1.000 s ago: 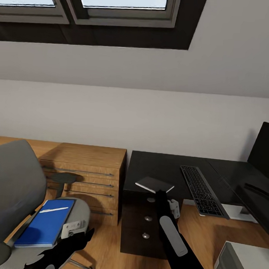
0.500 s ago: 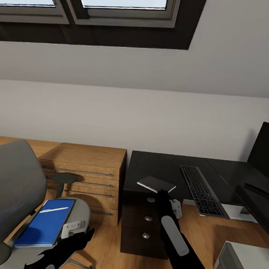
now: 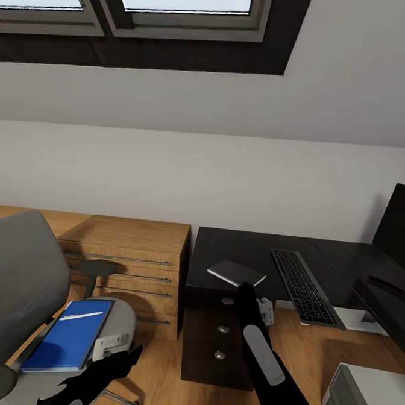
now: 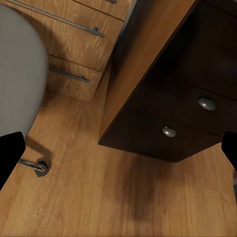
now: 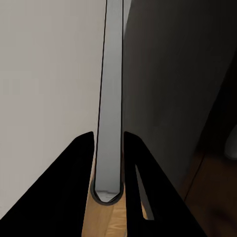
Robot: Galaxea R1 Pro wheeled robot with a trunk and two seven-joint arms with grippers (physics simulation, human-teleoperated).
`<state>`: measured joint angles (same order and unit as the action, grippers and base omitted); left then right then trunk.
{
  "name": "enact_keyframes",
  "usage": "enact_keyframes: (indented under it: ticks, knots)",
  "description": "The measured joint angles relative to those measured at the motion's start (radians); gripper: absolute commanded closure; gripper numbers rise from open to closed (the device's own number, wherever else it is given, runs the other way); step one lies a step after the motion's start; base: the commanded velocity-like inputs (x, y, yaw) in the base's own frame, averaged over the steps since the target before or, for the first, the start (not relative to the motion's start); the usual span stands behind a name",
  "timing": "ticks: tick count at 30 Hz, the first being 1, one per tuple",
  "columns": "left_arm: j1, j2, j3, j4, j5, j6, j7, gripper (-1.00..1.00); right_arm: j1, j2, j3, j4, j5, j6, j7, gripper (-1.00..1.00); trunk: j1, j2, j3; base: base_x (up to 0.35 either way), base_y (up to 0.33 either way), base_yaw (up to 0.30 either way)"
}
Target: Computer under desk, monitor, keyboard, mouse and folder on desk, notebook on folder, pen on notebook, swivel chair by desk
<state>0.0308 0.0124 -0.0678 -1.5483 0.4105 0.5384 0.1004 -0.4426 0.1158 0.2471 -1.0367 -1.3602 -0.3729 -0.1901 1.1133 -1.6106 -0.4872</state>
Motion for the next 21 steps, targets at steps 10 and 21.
enact_keyframes:
  ticks: [10,21]
  knots:
    - [0.0,-0.001,-0.001,0.001,0.0,0.0,0.0,-1.0,0.0,0.004,0.005,0.003,0.001,-0.131,0.002,1.0,0.0,0.0,0.0,0.0,0.0,0.0]
    - [0.0,-0.001,-0.01,0.001,0.001,0.002,0.001,-1.0,0.0,0.002,0.005,0.002,-0.002,-0.138,0.002,1.0,0.008,-0.014,-0.006,0.0,0.0,0.0]
